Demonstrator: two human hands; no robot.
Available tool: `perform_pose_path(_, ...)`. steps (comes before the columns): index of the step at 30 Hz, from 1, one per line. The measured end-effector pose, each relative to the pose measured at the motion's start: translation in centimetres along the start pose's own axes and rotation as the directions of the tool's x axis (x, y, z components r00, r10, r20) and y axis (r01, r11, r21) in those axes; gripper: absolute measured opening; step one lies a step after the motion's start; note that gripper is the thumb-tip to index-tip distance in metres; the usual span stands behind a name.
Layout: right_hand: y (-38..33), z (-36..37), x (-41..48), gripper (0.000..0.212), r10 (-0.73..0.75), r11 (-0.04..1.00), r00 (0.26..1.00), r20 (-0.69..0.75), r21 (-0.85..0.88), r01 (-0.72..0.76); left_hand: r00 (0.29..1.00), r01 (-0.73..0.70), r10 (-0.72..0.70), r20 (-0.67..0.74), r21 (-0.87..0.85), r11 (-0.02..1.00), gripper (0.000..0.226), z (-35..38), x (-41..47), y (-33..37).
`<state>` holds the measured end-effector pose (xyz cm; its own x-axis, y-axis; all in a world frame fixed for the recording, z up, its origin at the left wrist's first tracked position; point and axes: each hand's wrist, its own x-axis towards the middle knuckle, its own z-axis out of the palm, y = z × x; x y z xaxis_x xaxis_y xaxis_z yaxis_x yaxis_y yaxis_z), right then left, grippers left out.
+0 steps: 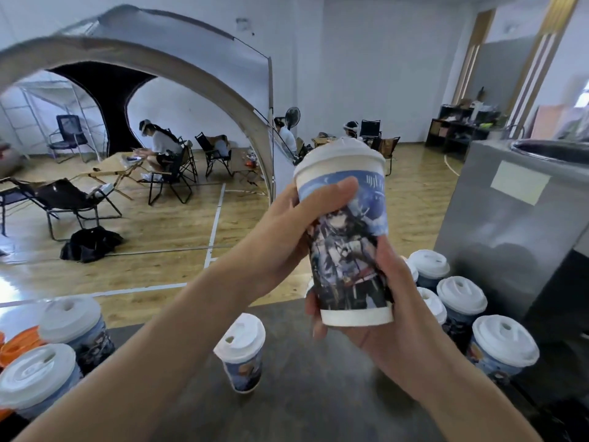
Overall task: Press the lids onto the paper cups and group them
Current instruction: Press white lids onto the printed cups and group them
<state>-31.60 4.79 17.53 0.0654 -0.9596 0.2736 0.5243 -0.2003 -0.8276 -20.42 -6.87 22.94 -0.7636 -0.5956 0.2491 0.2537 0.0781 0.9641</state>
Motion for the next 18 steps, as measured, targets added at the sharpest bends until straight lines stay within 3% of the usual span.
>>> perform_pose_path(2, -0.6, 1.1, 0.0, 0.063, -0.028, 1.000, 1.000, 0.008, 0.003, 0.028, 0.999, -0.035, 0.036, -0.024, 0.024, 0.999, 0.067, 0.5, -0.2, 1.3)
perform_pose_path(5, -0.9, 1.4, 0.4, 0.068, -0.118, 0.990, 0.986, -0.120, -0.096, 0.107, 0.991, -0.104, 0.108, -0.076, 0.059, 0.993, 0.069, 0.3, 0.1, 2.2)
perform_pose_path(7, -1.2, 1.2, 1.0, 0.068, -0.122, 0.990, 0.987, -0.101, -0.089, 0.113, 0.996, -0.080, 0.080, -0.049, -0.006, 0.997, 0.073, 0.0, 0.3, 2.7)
perform_pose_path(9, -1.7, 1.1, 2.0, 0.069, -0.025, 1.000, 0.999, -0.023, 0.003, 0.025, 1.000, -0.004, 0.003, -0.012, -0.077, 0.997, 0.077, -0.3, 0.8, 3.1)
perform_pose_path(11, -2.1, 1.0, 3.2, 0.071, 0.035, 0.999, 0.997, -0.075, 0.018, -0.034, 0.995, -0.001, -0.008, -0.101, -0.090, 0.996, 0.076, -0.5, 1.7, 3.2)
perform_pose_path(14, -2.2, 0.9, 4.8, 0.075, -0.067, 0.988, 0.971, -0.228, -0.150, 0.033, 0.966, -0.049, 0.040, -0.255, -0.029, 0.998, 0.066, -0.7, 3.3, 3.5)
perform_pose_path(16, -2.2, 1.0, 5.3, 0.075, -0.131, 0.970, 0.962, -0.240, -0.231, 0.075, 0.964, -0.048, 0.038, -0.262, -0.032, 0.998, 0.067, -0.9, 3.7, 3.9)
perform_pose_path(18, -2.6, 1.2, 5.5, 0.064, -0.079, 0.988, 0.981, -0.178, -0.145, 0.053, 0.979, -0.021, 0.002, -0.203, -0.095, 0.995, 0.076, -1.1, 3.6, 4.2)
